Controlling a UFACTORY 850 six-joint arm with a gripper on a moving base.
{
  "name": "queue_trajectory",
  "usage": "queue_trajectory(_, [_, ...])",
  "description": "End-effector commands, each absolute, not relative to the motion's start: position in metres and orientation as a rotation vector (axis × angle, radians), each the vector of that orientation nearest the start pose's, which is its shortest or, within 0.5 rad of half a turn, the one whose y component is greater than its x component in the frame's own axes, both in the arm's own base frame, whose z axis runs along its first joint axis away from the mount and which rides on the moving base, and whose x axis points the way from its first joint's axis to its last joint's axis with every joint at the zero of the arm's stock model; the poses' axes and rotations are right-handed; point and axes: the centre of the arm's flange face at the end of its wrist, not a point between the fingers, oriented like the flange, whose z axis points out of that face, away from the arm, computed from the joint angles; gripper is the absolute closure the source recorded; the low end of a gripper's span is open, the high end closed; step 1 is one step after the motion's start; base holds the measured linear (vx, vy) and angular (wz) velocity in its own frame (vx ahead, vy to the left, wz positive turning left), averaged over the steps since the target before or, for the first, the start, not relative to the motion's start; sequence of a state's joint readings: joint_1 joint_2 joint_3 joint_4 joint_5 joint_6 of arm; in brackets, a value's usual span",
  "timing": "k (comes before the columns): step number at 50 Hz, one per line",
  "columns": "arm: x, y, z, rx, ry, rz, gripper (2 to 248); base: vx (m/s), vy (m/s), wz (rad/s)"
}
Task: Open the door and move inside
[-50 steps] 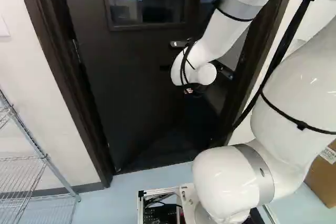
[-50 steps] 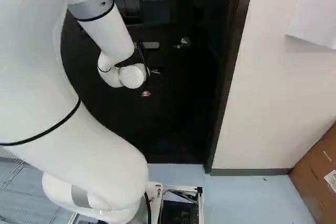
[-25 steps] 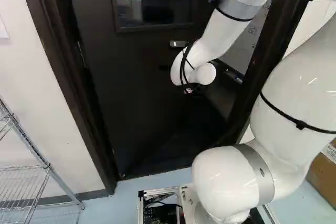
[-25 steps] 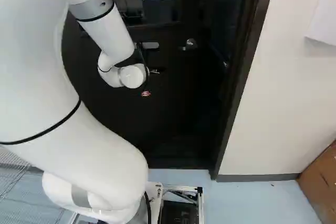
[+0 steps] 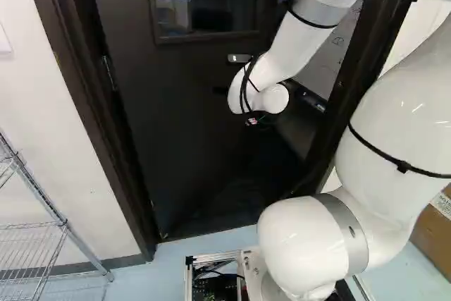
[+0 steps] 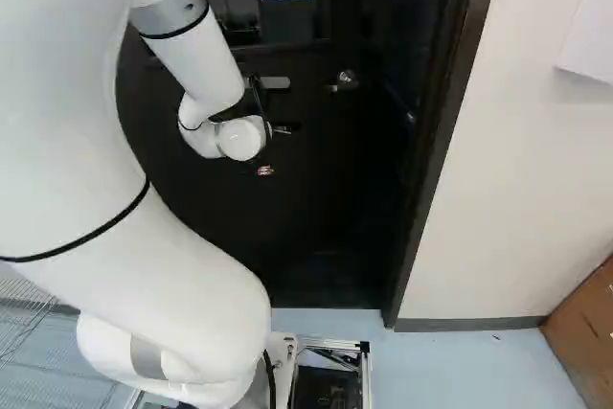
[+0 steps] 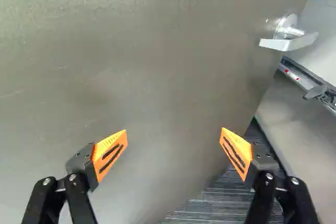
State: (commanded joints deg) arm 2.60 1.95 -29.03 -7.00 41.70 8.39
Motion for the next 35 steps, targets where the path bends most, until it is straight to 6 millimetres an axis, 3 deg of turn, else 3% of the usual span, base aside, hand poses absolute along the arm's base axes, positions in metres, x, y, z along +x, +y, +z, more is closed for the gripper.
queue_trajectory(12, [0.430,0.031,0.439,-2.431,0.028,-1.777,3,0.000,0.000,0.000])
queue_trajectory(35, [0.452,0.055,0.439,-2.409,-0.019,-1.758,3,0.000,0.000,0.000])
